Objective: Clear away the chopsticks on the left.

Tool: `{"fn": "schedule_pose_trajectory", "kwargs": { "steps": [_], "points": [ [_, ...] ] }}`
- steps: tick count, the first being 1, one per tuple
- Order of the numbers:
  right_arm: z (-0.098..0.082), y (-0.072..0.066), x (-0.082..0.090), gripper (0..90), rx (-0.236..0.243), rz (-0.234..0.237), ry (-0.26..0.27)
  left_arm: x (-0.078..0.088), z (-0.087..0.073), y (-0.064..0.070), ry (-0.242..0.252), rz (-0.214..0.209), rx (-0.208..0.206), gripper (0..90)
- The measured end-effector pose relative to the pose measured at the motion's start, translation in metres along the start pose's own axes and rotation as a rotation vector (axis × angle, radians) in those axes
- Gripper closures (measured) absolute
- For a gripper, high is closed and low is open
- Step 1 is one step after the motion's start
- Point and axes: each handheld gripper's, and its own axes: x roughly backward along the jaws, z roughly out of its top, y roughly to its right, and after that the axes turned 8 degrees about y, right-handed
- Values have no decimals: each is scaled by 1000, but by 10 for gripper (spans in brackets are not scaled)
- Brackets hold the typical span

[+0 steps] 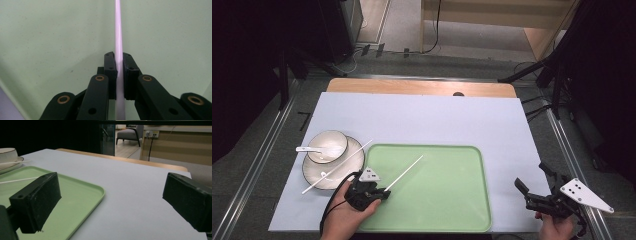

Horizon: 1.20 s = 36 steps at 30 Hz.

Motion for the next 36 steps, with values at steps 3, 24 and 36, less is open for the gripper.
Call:
{"fn": "schedule_pose_trajectory", "kwargs": {
  "steps": [3,24,36],
  "points": [
    [0,0,0,18,0,0,0,0,0,2,0,13,-17,850],
    [-1,0,-2,18,0,6,-1,-5,18,12,104,-68,-30,900],
    [-1,-1,-3,18,0,6,-8,-40,29,15,91,35,-23,900]
  ]
}}
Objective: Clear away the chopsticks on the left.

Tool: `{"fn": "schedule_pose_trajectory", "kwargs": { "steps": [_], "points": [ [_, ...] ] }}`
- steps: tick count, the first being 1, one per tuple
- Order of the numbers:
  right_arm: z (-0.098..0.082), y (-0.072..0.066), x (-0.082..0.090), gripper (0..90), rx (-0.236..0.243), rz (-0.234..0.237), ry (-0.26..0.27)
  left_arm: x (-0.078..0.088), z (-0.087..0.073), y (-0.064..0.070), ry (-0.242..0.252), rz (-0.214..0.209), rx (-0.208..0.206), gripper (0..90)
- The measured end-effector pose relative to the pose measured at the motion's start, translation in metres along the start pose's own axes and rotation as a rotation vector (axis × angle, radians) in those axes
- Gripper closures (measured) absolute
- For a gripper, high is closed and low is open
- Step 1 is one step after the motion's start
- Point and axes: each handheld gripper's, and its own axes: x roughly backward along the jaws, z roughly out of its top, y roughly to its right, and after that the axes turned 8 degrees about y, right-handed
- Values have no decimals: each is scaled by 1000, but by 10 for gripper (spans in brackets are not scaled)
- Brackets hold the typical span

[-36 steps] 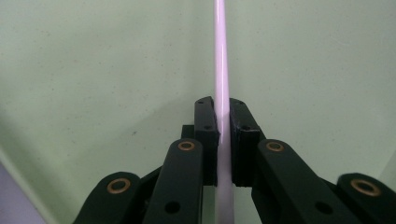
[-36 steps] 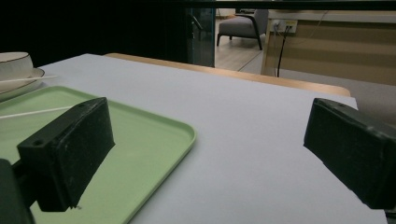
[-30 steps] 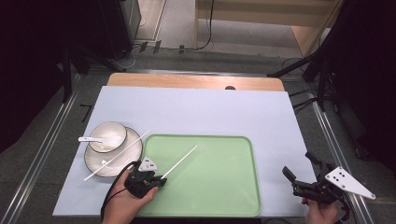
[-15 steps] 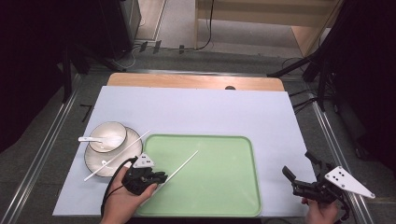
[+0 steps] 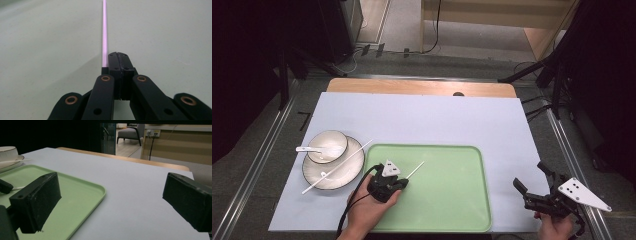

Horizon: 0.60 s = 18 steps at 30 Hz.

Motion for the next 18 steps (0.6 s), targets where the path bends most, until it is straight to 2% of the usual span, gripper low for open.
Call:
{"fn": "schedule_pose_trajectory", "kwargs": {
  "steps": [4,11,12,15,17,18],
  "points": [
    [0,0,0,18,3,2,-1,8,-2,-16,2,69,51,900],
    [0,0,0,18,6,3,0,27,-12,-44,16,148,140,900],
    [0,0,1,19,6,2,-1,31,-14,-48,14,152,152,900],
    [0,1,1,18,1,1,-1,39,-19,-56,13,173,155,900],
    [0,1,1,19,2,2,0,42,-21,-59,18,154,169,900],
    [0,1,0,18,2,3,-1,42,-22,-58,18,153,163,900]
  ]
}}
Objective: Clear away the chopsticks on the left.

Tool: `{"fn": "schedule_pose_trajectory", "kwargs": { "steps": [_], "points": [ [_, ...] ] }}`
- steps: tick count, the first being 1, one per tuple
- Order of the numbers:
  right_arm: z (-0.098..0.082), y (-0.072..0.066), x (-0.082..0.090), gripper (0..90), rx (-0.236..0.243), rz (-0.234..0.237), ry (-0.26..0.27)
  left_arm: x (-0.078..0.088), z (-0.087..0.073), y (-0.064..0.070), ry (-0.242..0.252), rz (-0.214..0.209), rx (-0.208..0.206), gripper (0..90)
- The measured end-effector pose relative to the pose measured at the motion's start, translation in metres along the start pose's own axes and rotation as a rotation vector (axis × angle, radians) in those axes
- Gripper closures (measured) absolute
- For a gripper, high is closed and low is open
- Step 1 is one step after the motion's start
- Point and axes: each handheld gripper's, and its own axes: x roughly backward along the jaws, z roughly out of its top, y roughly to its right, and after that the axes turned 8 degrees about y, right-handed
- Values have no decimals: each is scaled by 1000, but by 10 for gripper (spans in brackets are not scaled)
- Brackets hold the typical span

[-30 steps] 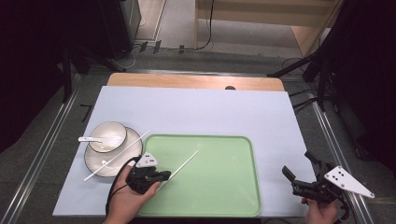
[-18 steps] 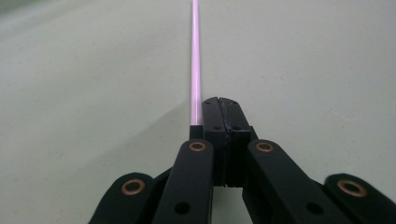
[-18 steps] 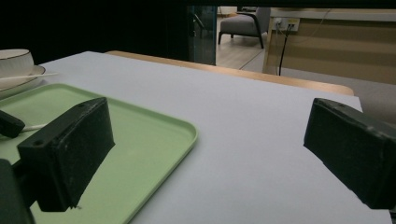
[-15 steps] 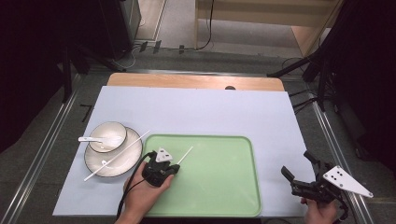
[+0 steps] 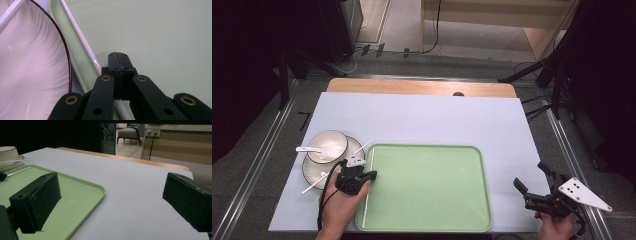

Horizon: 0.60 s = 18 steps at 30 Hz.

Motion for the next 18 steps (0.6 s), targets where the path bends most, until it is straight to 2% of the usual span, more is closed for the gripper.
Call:
{"fn": "schedule_pose_trajectory", "kwargs": {
  "steps": [4,9,14,18],
  "points": [
    [0,-1,-1,18,4,0,0,2,-2,4,-12,-5,-36,900],
    [1,0,0,18,2,-1,3,3,-3,0,-4,-25,-27,900],
    [0,0,0,18,2,0,1,4,-2,0,-9,-34,-39,890],
    [1,0,0,19,2,-1,3,16,3,-3,18,-70,-55,835]
  ]
}}
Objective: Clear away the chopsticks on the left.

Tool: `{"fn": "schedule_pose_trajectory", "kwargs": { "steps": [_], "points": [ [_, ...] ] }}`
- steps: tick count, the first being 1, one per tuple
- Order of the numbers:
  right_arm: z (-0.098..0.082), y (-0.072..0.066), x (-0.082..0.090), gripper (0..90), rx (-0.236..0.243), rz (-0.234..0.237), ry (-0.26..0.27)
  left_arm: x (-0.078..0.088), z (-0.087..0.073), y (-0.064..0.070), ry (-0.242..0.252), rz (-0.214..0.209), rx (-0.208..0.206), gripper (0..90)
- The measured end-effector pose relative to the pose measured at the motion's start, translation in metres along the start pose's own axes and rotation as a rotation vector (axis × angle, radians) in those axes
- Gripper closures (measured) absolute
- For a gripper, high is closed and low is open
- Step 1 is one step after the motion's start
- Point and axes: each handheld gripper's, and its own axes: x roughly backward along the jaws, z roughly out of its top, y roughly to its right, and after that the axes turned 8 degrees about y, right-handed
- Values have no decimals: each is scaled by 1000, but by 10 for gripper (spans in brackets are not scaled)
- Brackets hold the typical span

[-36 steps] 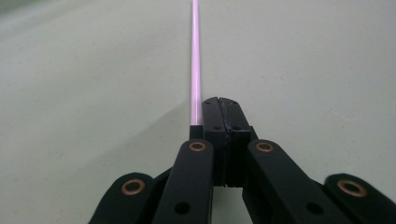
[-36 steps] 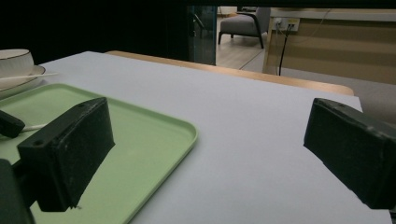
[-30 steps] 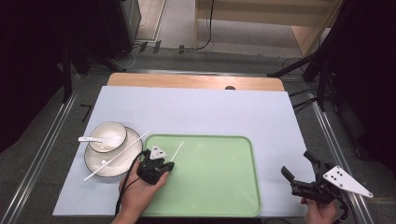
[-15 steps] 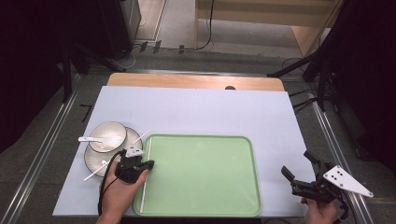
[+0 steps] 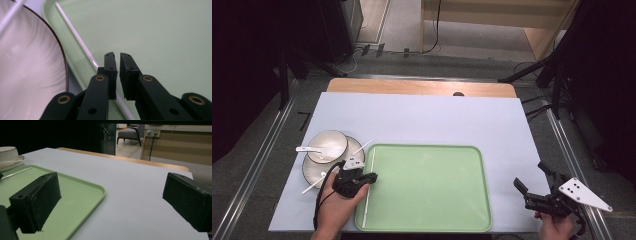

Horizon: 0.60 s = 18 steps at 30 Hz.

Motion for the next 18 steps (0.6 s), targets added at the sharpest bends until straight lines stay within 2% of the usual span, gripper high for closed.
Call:
{"fn": "schedule_pose_trajectory", "kwargs": {
  "steps": [1,2,3,4,6,9,11,13,16,18],
  "points": [
    [0,0,0,18,2,-1,0,0,0,0,0,0,0,810],
    [0,1,0,18,2,-1,1,9,3,-5,5,-68,5,775],
    [0,1,0,18,2,-1,1,9,3,-5,5,-68,5,751],
    [0,1,1,19,-1,-4,-1,22,4,-9,29,-68,-36,723],
    [0,1,1,19,-2,-5,-1,35,4,-16,37,-78,-55,679],
    [0,1,1,18,-2,-6,0,55,1,-31,56,-75,-104,621],
    [0,1,1,19,0,-6,-2,67,-4,-41,61,-63,-130,593],
    [0,1,1,18,2,-7,-1,77,-9,-50,51,-32,-149,574],
    [0,1,0,18,1,-11,-1,87,-13,-61,47,13,-151,561],
    [0,0,-1,18,1,-12,-1,90,-15,-66,43,58,-158,556]
  ]
}}
